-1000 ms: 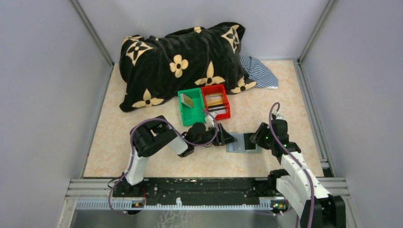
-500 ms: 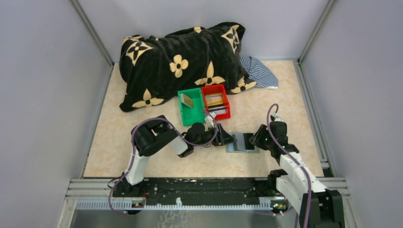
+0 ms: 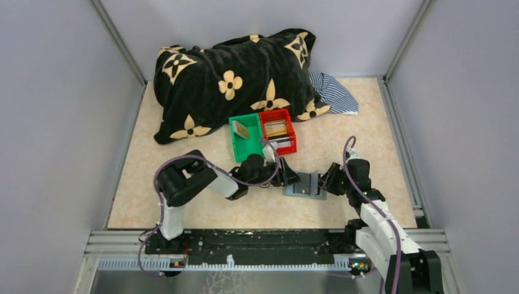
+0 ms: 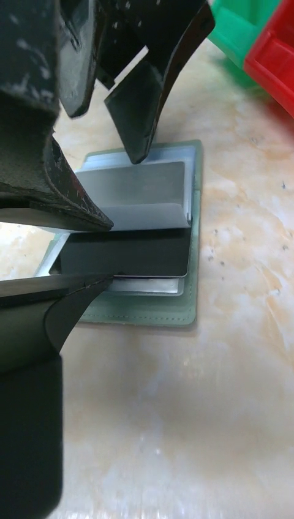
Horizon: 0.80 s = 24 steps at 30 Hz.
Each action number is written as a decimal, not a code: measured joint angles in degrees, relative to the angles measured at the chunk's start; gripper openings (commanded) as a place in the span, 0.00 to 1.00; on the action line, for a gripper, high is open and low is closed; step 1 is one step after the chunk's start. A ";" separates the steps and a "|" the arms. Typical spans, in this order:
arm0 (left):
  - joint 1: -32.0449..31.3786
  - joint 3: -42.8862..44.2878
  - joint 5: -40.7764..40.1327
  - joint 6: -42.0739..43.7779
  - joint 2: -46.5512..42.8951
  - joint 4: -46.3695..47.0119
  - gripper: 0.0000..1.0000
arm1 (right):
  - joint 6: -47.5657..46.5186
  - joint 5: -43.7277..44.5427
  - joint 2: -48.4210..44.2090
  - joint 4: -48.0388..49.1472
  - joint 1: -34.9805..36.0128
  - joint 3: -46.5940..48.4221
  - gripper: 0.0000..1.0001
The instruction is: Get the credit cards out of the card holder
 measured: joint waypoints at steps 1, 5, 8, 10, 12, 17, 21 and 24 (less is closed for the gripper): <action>-0.02 0.00 -0.37 1.09 -1.90 -2.40 0.66 | 0.00 -0.87 -0.15 -0.09 0.13 0.00 0.31; -0.22 1.25 -1.95 6.14 -10.71 -11.28 0.66 | 0.22 -3.06 -1.92 -0.92 1.36 0.00 0.32; -0.59 4.90 -2.75 9.75 -16.15 -16.85 0.67 | 0.37 -3.69 -2.78 -1.01 2.25 0.00 0.32; -1.07 8.20 -2.78 11.74 -18.23 -19.67 0.67 | 0.39 -3.89 -2.58 -0.98 2.58 -0.02 0.32; -1.79 11.96 -2.62 13.40 -18.71 -21.84 0.67 | 0.39 -4.11 -2.29 -0.79 2.84 -0.15 0.32; -3.80 16.92 -1.55 15.10 -17.00 -23.56 0.67 | 0.81 -5.07 -1.86 -0.09 3.56 -1.25 0.32; -5.09 17.97 -1.01 15.08 -12.46 -24.17 0.67 | 1.01 -5.25 -3.08 0.50 3.89 -1.49 0.32; -5.81 17.97 -0.87 15.10 -10.38 -26.16 0.67 | 0.96 -5.68 -2.29 1.49 3.96 -1.49 0.32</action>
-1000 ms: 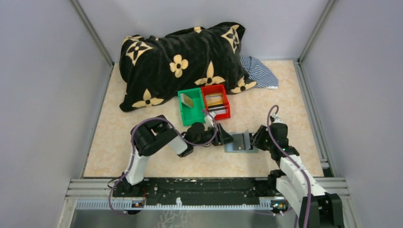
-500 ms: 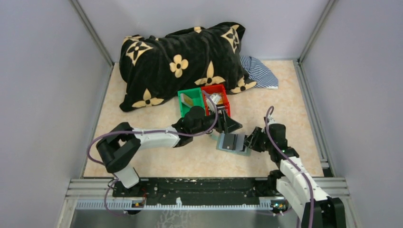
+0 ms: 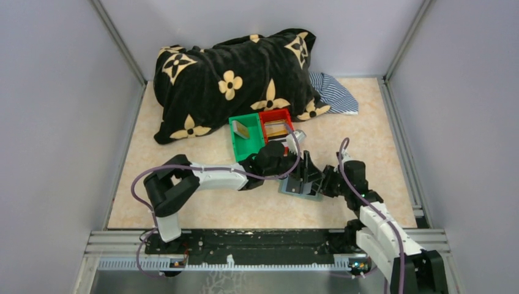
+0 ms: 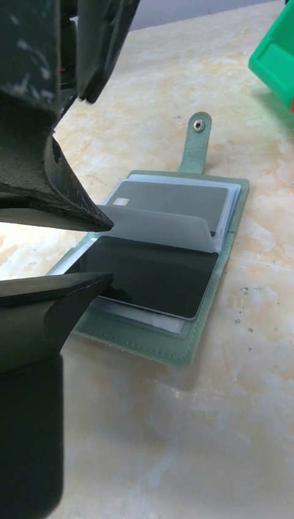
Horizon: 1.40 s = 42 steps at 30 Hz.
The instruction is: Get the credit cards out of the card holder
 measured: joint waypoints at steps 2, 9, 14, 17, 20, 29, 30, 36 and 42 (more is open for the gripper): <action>-0.37 0.00 0.04 0.04 0.37 -1.31 0.67 | 0.09 -0.37 1.60 1.03 0.48 0.00 0.31; -0.39 0.09 -0.63 1.16 -0.44 -2.60 0.67 | 0.96 -0.44 6.10 4.42 4.35 0.37 0.32; -0.39 0.07 -1.22 1.68 -1.40 -2.93 0.68 | 1.77 -0.35 10.54 8.59 6.25 0.66 0.32; -0.28 -0.31 -2.12 0.44 -1.38 -2.86 0.67 | 2.51 -0.42 12.92 11.10 6.95 0.66 0.32; 0.33 -2.62 -2.36 -2.43 -0.63 -0.66 0.66 | 3.41 -0.44 14.38 13.18 7.13 0.66 0.32; 1.97 -6.36 -0.81 -8.66 6.19 7.63 0.66 | 4.39 2.58 12.63 11.58 6.88 0.39 0.32; 2.05 -6.40 -0.50 -9.03 6.58 8.55 0.66 | 4.37 3.39 11.72 10.69 6.88 0.39 0.32; 1.97 -6.45 1.99 -10.73 8.70 13.27 0.66 | 3.82 6.49 5.05 2.99 6.91 0.46 0.32; 1.51 -6.49 3.48 -11.98 9.35 15.34 0.66 | 1.49 9.57 0.33 -5.35 7.04 2.08 0.36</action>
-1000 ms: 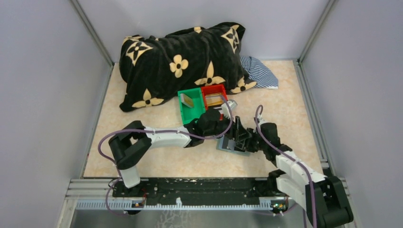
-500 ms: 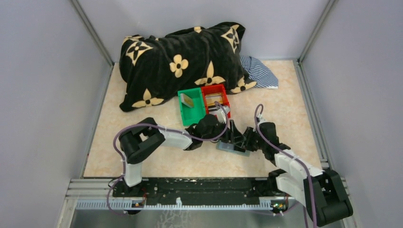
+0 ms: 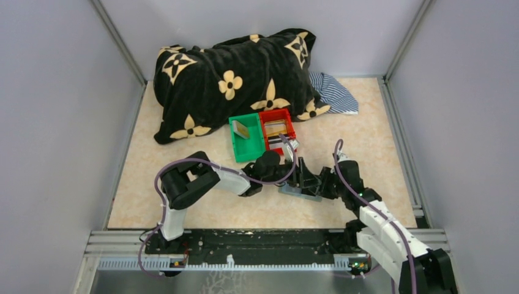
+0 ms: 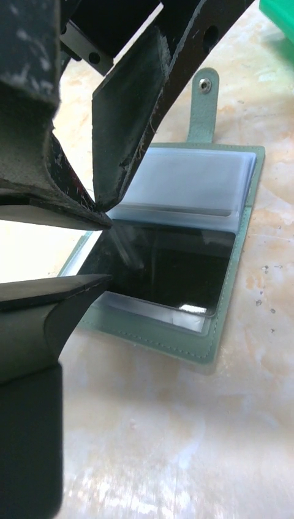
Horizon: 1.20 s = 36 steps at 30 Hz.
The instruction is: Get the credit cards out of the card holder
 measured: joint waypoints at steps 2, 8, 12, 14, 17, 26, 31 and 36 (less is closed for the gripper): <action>0.07 -0.39 0.02 -0.55 0.00 1.16 0.66 | -1.07 0.90 -0.02 -1.77 0.02 1.18 0.38; 0.11 -3.76 -0.44 -2.78 -0.26 5.51 0.66 | -2.93 1.90 1.44 -4.39 0.81 2.51 0.46; 1.46 -7.58 -2.49 -2.84 -0.90 3.54 0.66 | -3.04 4.33 1.46 -5.05 0.46 3.17 0.47; 2.69 -9.79 -3.08 -3.34 -0.59 2.40 0.66 | -2.91 4.70 1.77 -4.17 0.28 3.91 0.47; 3.43 -10.08 -4.17 -3.30 -1.01 2.51 0.66 | -2.12 4.42 2.54 -1.99 0.28 3.91 0.47; 3.41 -11.37 -5.03 -3.72 -1.03 4.55 0.66 | -0.57 2.80 3.04 1.51 0.28 2.78 0.44; 3.41 -11.34 -4.85 -3.80 -0.92 4.68 0.66 | -0.24 4.02 -0.68 -0.35 0.28 2.82 0.43; 3.41 -11.26 -4.70 -3.85 -0.76 4.81 0.66 | -0.15 4.94 -3.48 -2.73 0.28 4.72 0.43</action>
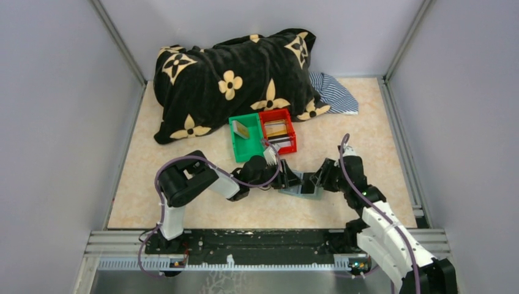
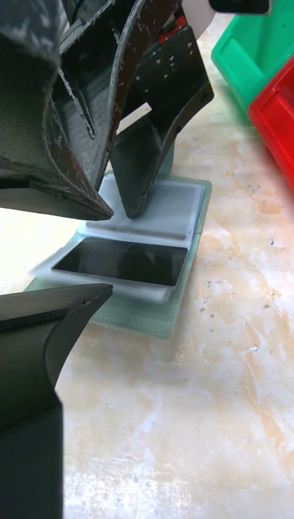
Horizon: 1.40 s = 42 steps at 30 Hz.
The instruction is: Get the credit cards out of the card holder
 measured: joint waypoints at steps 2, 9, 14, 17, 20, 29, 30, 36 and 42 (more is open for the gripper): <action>0.00 0.02 0.00 -0.04 0.00 -0.02 0.66 | 0.02 0.15 0.09 -0.22 0.00 0.46 0.43; 0.00 0.02 0.00 -0.11 0.00 -0.02 0.66 | 0.20 0.24 -0.24 -0.70 0.00 0.46 0.43; 0.00 0.02 0.13 -0.13 0.07 0.07 0.66 | 0.46 -1.22 1.40 0.66 0.00 -0.31 0.43; 0.00 0.02 0.35 -0.15 0.15 0.22 0.66 | 1.01 -2.25 2.38 2.23 0.00 -2.32 0.43; 0.00 0.02 0.39 -0.15 0.17 0.31 0.65 | 1.40 -2.84 3.19 3.41 0.00 -4.81 0.43; 0.00 0.15 0.61 -0.24 0.55 0.74 0.65 | 2.58 -2.91 -1.29 2.60 -0.02 -6.19 0.42; 0.00 0.28 0.68 -0.26 0.66 0.74 0.65 | 2.73 -2.91 -1.92 2.78 -0.02 -6.60 0.42; 0.00 0.87 1.14 -0.33 1.18 0.76 0.65 | 3.85 -4.39 -0.66 6.05 -0.04 -9.07 0.42; 0.00 0.87 1.20 -0.31 1.18 0.76 0.65 | 4.63 -6.73 0.79 11.34 -0.04 -10.64 0.42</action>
